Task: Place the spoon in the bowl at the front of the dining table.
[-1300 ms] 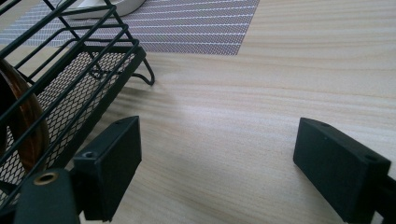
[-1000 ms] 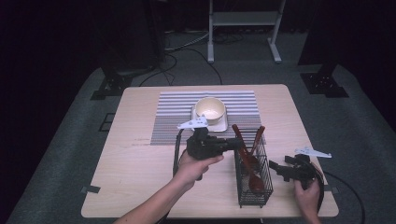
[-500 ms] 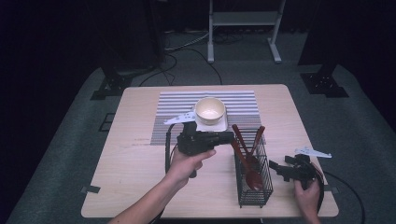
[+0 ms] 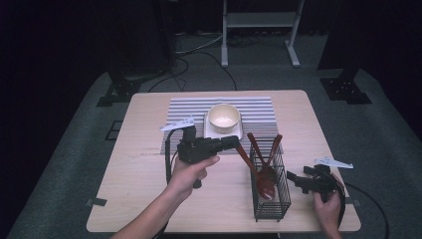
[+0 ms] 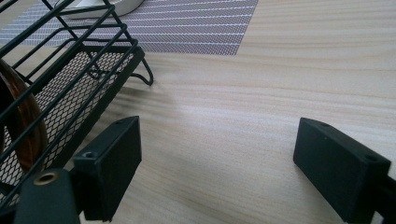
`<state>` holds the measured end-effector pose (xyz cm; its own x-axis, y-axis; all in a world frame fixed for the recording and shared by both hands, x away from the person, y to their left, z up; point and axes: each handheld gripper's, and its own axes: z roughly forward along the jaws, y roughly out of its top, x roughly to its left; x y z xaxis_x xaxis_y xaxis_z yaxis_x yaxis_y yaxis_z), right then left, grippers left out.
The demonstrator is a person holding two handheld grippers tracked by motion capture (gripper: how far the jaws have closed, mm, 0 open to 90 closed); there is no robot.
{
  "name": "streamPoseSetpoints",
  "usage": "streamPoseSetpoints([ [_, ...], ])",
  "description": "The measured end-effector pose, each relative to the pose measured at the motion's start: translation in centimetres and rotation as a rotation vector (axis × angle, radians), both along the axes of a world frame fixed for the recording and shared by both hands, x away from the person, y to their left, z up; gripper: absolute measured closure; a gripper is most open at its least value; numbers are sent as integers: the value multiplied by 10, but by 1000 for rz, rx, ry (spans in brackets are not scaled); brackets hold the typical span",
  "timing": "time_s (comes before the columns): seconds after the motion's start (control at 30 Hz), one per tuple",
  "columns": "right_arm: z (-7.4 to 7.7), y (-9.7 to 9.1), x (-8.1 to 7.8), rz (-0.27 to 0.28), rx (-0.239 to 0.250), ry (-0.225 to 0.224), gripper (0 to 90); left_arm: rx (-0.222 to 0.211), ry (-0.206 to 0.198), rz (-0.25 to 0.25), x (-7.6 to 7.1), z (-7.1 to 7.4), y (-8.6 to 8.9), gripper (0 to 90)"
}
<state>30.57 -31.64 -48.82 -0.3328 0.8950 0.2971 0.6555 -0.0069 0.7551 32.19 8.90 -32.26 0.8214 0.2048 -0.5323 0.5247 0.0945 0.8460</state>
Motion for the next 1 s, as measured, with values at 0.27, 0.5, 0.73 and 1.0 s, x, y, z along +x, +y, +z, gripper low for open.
streamPoseSetpoints([
  [0.27,0,0,0,-1,-1,0,141,-25,11,17,-1,0,14,841],
  [0.5,0,0,0,-2,-1,0,141,-35,22,41,0,-1,29,841],
  [0.73,0,0,0,-3,-2,1,141,-25,39,95,5,-10,47,841],
  [1.0,0,0,0,-5,-4,1,141,7,69,159,13,-26,63,841],
])
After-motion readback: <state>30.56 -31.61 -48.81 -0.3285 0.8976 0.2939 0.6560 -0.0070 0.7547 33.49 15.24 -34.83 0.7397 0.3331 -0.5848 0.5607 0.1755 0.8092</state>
